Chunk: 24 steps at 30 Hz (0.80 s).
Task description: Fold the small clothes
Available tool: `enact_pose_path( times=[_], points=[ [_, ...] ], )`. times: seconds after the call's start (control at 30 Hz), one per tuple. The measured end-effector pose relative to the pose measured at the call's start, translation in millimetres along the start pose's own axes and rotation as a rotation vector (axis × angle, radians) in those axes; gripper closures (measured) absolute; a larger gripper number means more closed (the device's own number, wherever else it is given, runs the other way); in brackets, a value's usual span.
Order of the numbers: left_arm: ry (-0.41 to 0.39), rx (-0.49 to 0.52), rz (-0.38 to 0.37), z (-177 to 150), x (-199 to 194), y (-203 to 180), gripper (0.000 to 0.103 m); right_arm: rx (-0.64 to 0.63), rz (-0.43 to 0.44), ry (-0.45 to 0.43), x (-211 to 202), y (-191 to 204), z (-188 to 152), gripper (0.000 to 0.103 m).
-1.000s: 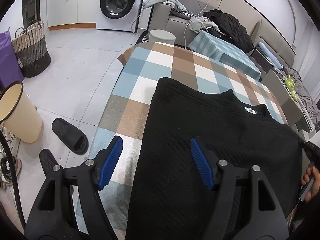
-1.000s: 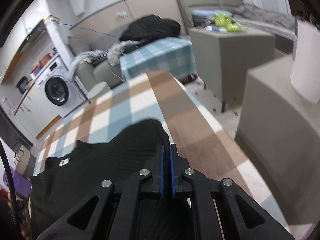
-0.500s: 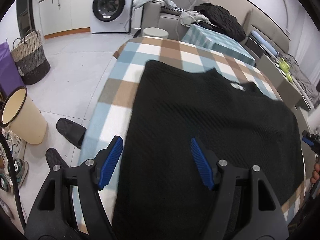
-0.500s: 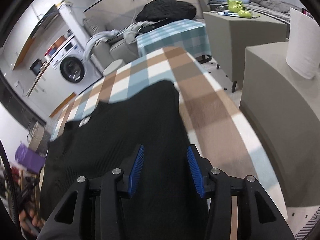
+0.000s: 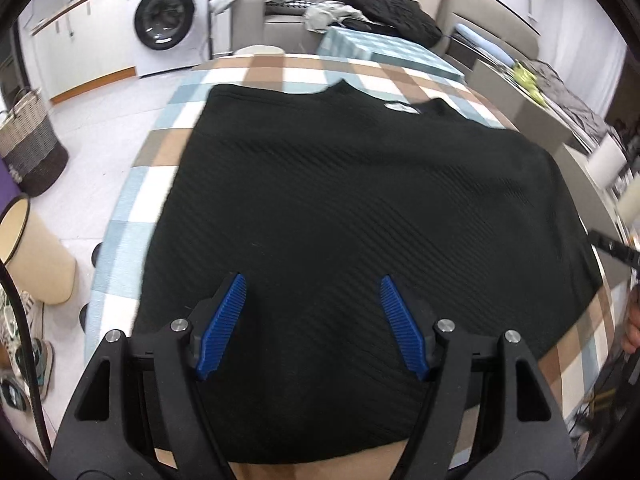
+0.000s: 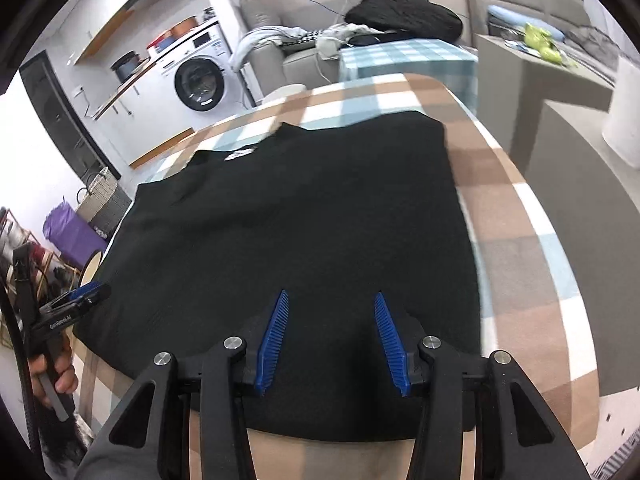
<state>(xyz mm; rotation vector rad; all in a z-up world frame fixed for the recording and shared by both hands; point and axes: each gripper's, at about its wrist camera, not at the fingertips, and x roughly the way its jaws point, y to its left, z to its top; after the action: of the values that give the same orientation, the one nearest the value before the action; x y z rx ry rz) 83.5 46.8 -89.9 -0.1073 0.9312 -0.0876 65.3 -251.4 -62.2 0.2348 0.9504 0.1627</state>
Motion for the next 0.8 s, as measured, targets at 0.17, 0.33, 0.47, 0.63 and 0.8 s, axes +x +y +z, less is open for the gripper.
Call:
enact_pose_path(
  times=[0.17, 0.33, 0.47, 0.63, 0.8],
  points=[
    [0.024, 0.059, -0.017, -11, 3, -14, 0.036, -0.075, 0.031, 0.026, 13, 28, -4, 0.051],
    [0.042, 0.117, -0.009, -22, 8, -27, 0.036, -0.115, 0.037, 0.064, 37, 48, -3, 0.051],
    [0.042, 0.125, -0.013, -28, 6, -28, 0.034, -0.174, 0.016, 0.084, 53, 58, -4, 0.051],
    [0.043, 0.136, -0.024, -38, -1, -26, 0.032, -0.224, -0.018, 0.085, 57, 55, -17, 0.051],
    [0.036, 0.140, -0.030, -45, -5, -24, 0.030, -0.245, -0.039, 0.087, 47, 47, -31, 0.051]
  ],
)
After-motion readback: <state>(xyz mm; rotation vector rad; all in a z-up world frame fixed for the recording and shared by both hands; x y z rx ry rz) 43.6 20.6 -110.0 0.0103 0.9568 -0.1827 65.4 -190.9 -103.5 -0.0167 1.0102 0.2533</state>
